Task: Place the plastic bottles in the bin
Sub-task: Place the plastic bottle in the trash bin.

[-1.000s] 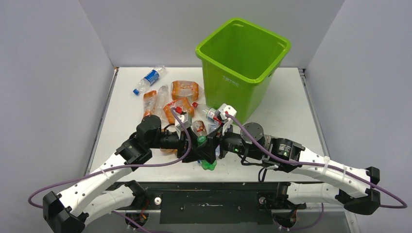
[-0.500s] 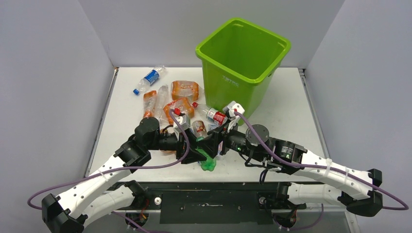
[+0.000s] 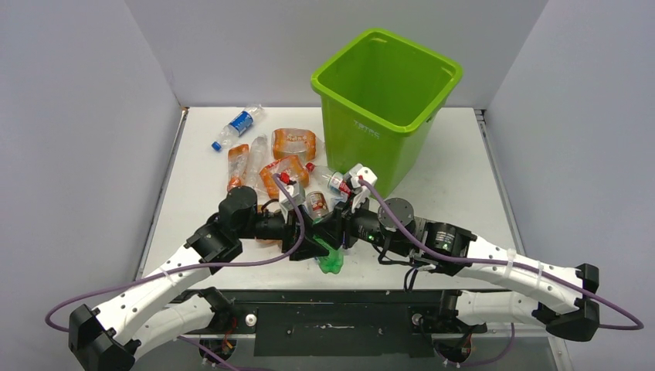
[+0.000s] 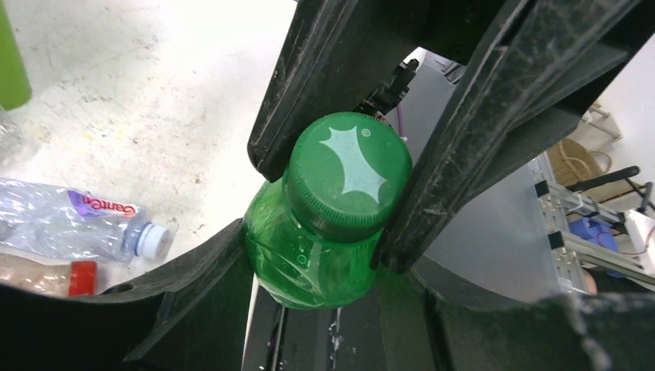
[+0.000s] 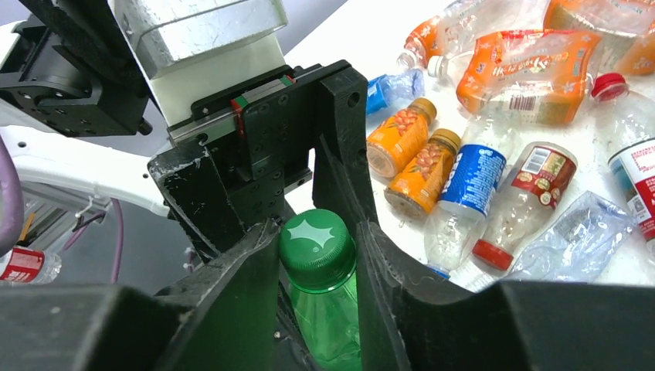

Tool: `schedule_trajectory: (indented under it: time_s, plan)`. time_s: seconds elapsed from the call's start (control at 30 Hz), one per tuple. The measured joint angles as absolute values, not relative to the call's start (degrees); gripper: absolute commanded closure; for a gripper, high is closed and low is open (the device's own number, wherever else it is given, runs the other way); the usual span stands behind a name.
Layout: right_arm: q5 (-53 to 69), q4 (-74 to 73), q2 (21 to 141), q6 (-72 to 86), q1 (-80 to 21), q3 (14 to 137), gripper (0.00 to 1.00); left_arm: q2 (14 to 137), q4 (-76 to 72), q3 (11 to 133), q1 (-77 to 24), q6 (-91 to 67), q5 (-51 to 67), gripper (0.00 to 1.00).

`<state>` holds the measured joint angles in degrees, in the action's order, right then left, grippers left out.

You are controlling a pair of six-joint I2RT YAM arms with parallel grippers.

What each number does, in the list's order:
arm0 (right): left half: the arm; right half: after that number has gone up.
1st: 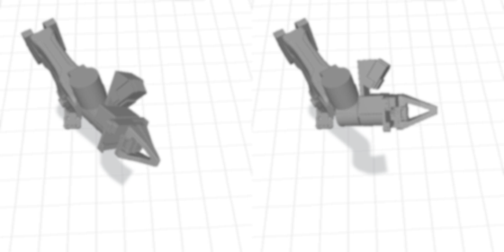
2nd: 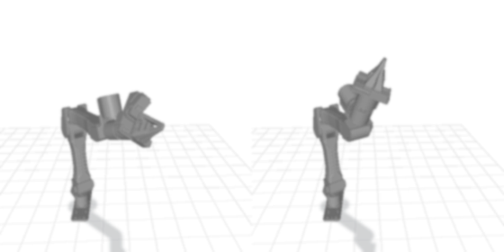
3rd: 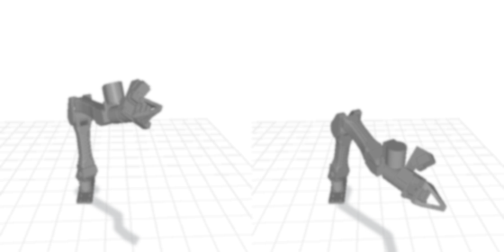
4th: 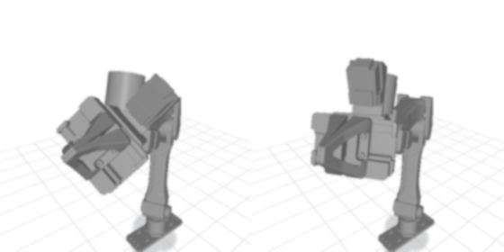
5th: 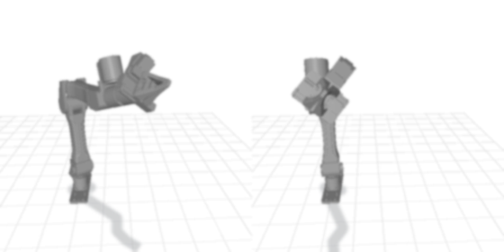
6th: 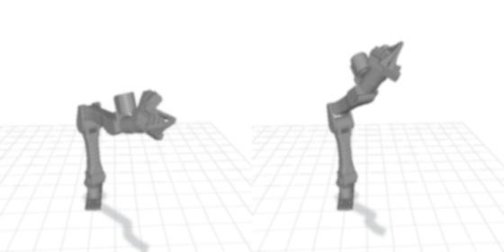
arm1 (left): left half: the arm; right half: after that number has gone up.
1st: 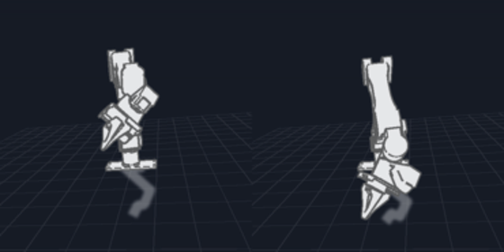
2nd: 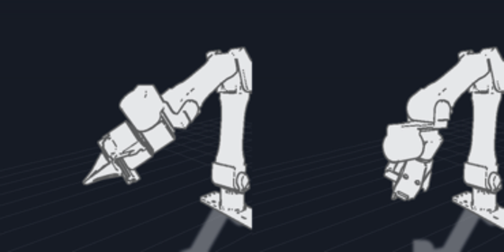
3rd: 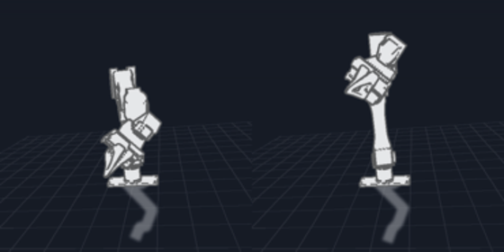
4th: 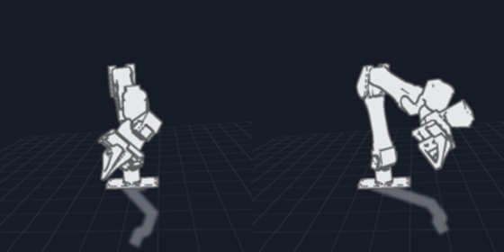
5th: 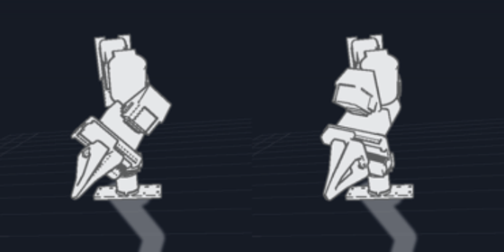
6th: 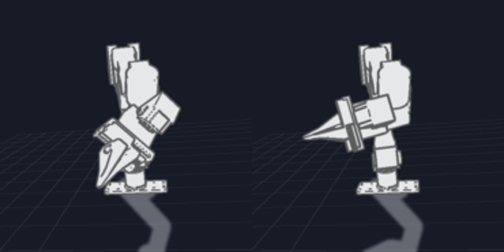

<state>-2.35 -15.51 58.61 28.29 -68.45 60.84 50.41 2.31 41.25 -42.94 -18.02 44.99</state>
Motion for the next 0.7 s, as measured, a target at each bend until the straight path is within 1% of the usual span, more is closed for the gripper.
schedule_trajectory:
  time_s: [0.03,0.07,0.13,0.17,0.2,0.23,0.3,0.37,0.4,0.43,0.57,0.7]
  plan:
    - [-2.4,-15.7,58.8,28.1,-68.4,60.8,0.92,50.5,2.4,41.0,-42.9,-18.2,45.0,1.0]
    - [-2.4,-15.9,59.2,27.7,-68.4,60.8,0.94,50.5,2.6,40.8,-42.9,-18.4,45.1,1.0]
    - [-2.4,-16.2,59.6,27.6,-68.5,60.8,0.95,50.5,3.1,40.4,-42.7,-18.8,45.1,0.98]
    - [-2.4,-16.3,59.9,27.7,-68.5,60.9,0.95,50.5,3.2,40.2,-42.7,-18.8,44.9,0.86]
    - [-2.4,-16.6,60.1,27.7,-68.5,61.0,0.95,50.4,3.2,40.1,-42.7,-18.7,44.8,0.66]
    - [-2.4,-16.9,60.2,27.7,-68.5,61.2,0.95,50.3,3.0,39.9,-42.7,-18.6,44.8,0.53]
    - [-2.5,-18.2,60.2,27.6,-68.7,62.1,0.95,49.7,1.8,39.2,-42.8,-18.4,44.6,0.33]
    - [-2.8,-20.3,60.2,27.2,-68.8,63.9,0.95,48.0,-0.9,37.8,-43.0,-18.0,43.8,0.0]
    - [-3.8,-21.7,60.2,26.8,-68.8,65.2,0.95,46.6,-2.5,36.8,-43.1,-17.6,43.3,0.03]
    - [-4.8,-23.2,60.2,26.4,-68.6,66.8,0.95,45.5,-4.5,35.1,-43.2,-17.9,42.3,0.04]
    - [-9.5,-27.4,60.2,24.6,-68.3,76.4,0.95,35.5,-10.3,30.4,-44.4,-17.3,37.5,0.04]
    - [-15.2,-26.9,60.2,20.9,-68.3,88.2,0.95,29.2,-14.3,28.0,-45.2,-15.7,30.3,0.04]
